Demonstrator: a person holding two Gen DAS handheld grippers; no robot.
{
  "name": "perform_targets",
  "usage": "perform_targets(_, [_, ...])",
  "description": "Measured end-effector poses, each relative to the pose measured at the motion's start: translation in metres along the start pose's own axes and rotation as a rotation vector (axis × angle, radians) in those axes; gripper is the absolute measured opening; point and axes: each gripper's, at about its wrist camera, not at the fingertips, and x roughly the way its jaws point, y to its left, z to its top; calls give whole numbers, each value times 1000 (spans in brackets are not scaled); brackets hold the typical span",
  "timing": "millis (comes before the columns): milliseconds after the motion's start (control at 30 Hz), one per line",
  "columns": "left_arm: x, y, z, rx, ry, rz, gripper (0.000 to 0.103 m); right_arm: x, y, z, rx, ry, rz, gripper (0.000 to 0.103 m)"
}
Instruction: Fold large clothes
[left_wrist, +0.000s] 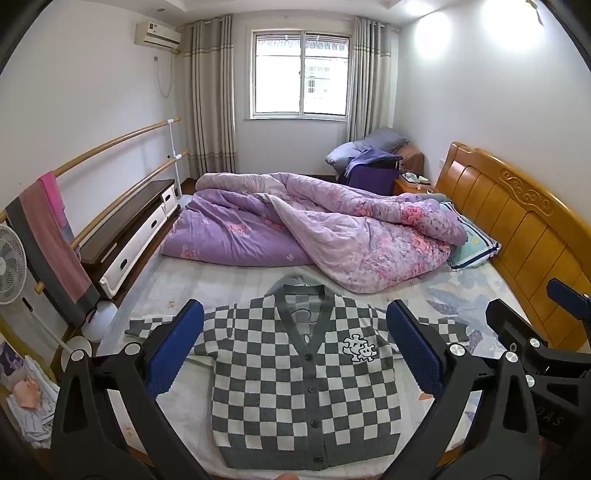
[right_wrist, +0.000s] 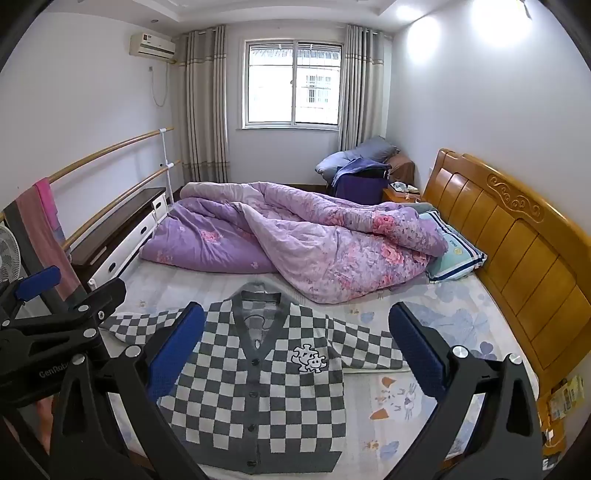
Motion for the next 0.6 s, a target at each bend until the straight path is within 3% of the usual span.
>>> perform_targets(600, [0, 0, 1, -1, 3, -3, 98, -1, 1, -1, 7, 0, 7, 96])
